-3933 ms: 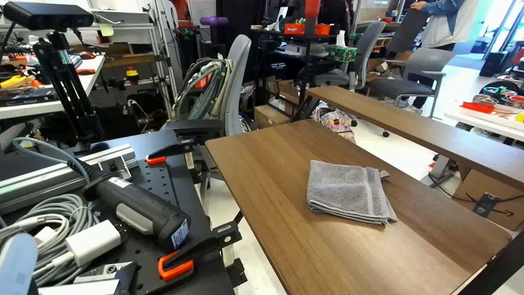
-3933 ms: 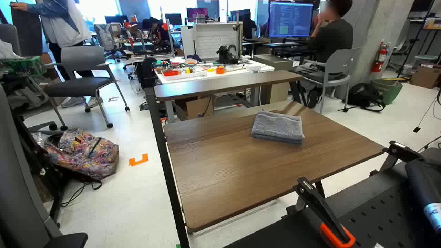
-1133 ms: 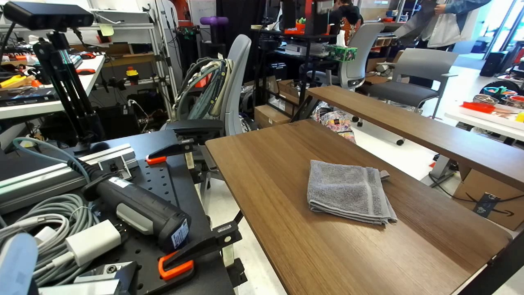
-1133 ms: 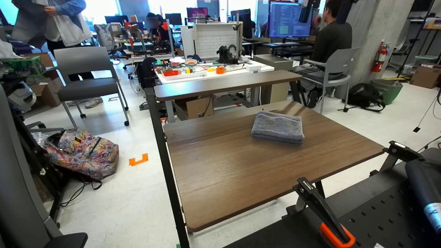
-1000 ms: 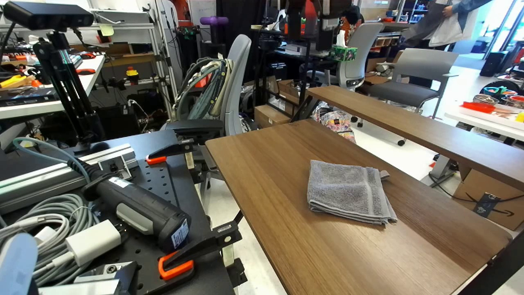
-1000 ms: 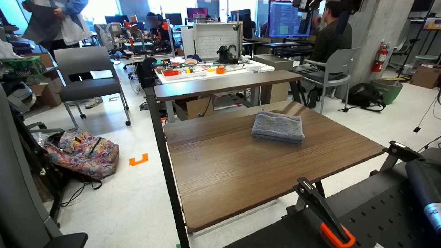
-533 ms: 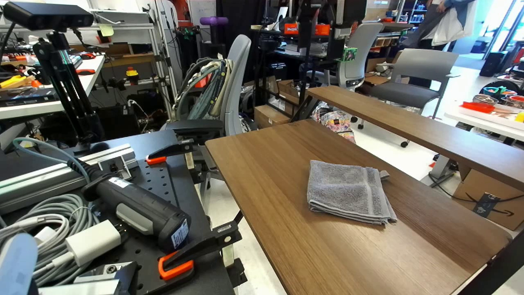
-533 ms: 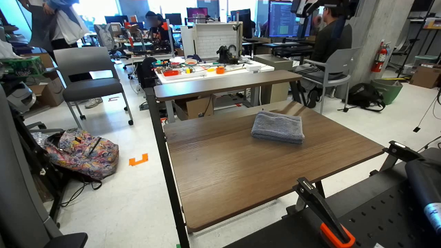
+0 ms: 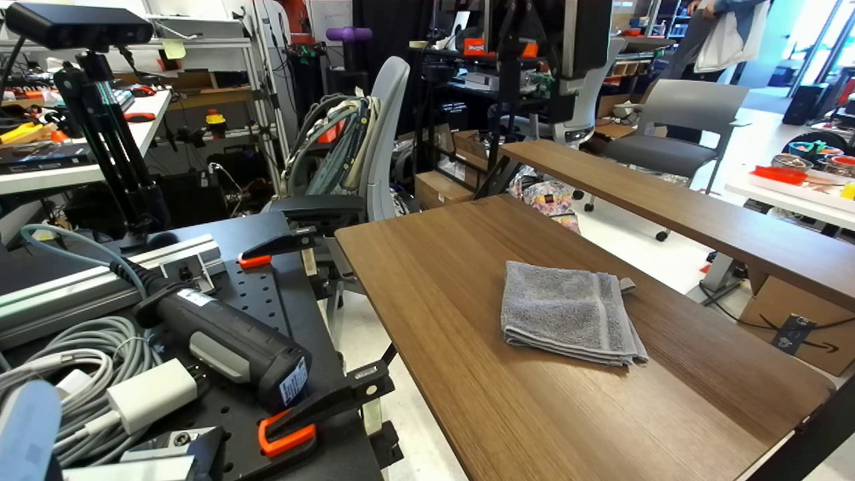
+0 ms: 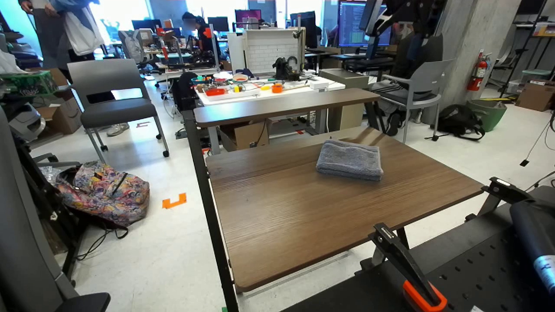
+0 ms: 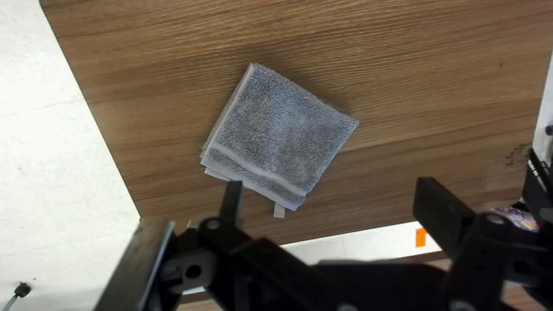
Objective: Slide the towel slightly to the left
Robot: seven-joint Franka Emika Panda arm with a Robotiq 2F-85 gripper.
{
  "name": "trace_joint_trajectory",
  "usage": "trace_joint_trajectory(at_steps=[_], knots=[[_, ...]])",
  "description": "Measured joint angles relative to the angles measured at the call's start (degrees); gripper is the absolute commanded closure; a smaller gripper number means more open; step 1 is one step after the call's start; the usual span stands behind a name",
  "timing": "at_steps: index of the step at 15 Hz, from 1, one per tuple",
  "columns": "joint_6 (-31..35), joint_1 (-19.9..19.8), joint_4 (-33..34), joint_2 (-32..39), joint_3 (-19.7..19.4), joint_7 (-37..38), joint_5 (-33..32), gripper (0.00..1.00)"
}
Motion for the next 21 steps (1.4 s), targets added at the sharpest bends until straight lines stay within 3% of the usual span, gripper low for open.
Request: trace_joint_trajectory(at_steps=[6, 15, 21], knots=[[4.3, -0.3, 6.4, 12.4, -0.1, 0.1, 0.2, 0.0], [4.5, -1.3, 22.3, 30.9, -1.7, 2.4, 0.3, 0.0], [4.5, -1.9, 27.8, 39.0, -2.0, 2.5, 0.3, 0.0]])
